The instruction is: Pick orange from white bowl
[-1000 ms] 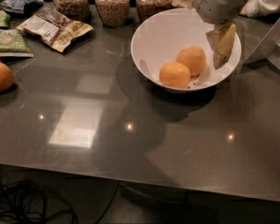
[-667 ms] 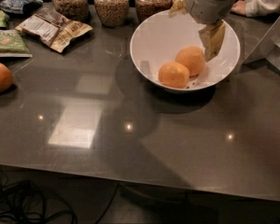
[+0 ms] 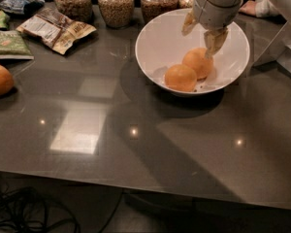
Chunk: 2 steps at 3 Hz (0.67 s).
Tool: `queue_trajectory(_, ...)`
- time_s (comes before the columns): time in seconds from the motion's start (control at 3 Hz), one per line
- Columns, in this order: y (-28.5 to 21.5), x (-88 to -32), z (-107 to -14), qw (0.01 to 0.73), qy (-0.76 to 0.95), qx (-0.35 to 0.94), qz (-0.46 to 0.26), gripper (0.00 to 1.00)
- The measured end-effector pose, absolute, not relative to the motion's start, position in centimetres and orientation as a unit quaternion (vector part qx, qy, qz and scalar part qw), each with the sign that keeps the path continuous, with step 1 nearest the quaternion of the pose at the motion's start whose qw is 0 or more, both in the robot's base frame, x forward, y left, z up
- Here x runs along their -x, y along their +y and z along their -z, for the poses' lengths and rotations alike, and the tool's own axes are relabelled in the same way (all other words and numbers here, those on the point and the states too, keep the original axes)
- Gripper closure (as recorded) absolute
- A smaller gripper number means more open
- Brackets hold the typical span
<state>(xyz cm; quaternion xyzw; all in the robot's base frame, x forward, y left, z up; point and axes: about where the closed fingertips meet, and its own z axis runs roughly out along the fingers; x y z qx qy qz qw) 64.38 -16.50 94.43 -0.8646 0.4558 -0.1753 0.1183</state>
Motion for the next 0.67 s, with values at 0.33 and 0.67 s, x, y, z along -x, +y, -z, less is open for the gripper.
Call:
queue_trajectory(0.33, -17.7, -65.1, -92.6, 0.103, 0.462, 0.866, 0.162, 0.32)
queue_trajectory(0.67, -19.0, -65.5, -90.9, 0.085, 0.471, 0.865, 0.151, 0.31)
